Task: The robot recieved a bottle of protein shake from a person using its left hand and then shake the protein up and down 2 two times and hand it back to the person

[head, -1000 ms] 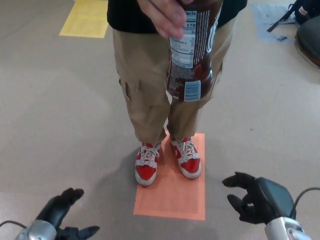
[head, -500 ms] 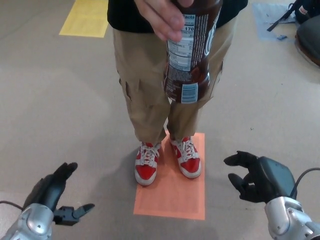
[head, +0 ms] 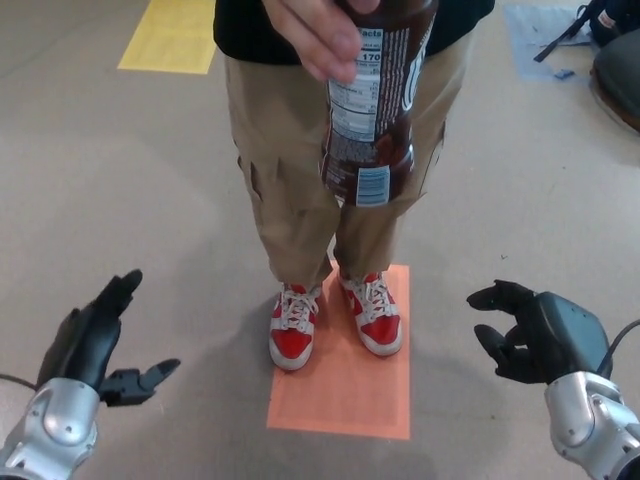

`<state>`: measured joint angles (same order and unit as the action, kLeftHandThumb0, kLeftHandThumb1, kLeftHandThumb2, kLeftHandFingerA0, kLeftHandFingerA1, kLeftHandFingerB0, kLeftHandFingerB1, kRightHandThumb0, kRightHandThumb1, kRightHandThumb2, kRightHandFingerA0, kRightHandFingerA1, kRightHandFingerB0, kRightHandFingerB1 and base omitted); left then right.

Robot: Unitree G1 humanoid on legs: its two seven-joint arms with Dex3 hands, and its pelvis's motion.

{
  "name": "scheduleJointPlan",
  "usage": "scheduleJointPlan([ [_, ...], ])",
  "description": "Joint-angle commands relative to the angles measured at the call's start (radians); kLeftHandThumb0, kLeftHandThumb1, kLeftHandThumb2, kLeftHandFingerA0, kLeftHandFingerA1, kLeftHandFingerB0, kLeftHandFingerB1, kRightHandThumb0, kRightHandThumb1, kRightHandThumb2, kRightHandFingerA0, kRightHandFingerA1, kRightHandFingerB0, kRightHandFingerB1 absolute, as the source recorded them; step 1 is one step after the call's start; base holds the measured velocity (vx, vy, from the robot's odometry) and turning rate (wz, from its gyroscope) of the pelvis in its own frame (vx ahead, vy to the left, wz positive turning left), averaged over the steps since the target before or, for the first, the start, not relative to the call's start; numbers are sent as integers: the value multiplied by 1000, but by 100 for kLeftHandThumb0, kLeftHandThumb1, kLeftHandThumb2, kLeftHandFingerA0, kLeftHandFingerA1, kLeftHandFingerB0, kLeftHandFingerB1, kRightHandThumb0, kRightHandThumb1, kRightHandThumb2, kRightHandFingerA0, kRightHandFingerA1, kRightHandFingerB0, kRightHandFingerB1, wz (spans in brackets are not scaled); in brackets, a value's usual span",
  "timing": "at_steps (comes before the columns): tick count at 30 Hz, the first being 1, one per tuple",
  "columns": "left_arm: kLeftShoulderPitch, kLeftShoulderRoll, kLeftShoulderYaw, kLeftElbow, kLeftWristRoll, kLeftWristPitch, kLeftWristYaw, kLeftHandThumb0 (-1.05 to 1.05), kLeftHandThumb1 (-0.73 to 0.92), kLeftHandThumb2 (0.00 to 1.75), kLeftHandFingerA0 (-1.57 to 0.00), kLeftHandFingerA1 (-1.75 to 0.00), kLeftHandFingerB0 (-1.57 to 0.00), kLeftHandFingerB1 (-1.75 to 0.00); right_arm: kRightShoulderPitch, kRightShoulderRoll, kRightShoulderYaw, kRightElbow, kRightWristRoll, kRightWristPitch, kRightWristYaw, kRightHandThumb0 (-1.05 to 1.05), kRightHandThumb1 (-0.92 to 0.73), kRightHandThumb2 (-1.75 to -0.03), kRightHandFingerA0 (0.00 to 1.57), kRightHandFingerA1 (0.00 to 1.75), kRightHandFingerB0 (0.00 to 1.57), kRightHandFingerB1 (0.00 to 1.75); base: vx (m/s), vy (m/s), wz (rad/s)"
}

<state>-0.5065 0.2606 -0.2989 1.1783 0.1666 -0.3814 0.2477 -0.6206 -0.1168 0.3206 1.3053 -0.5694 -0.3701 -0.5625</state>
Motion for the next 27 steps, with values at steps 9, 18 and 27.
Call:
scheduleJointPlan([
  [9,-30,12,-1,60,121,-114,83,-25,57,60,-30,-36,-4,-19,-64,-7,27,25,-1,114,118,-53,-81,-64,48,46,29,33,0,0,0],
  [18,-37,17,-3,65,159,-104,88,-25,58,59,-29,-35,-4,-19,-89,-12,67,27,-20,148,191,-56,-84,-65,34,41,14,27,0,0,0],
  [27,-38,29,-17,68,204,-111,115,-26,58,60,-28,-36,-5,-19,-114,-15,137,28,-51,183,197,-56,-79,-69,36,42,13,27,0,0,0],
])
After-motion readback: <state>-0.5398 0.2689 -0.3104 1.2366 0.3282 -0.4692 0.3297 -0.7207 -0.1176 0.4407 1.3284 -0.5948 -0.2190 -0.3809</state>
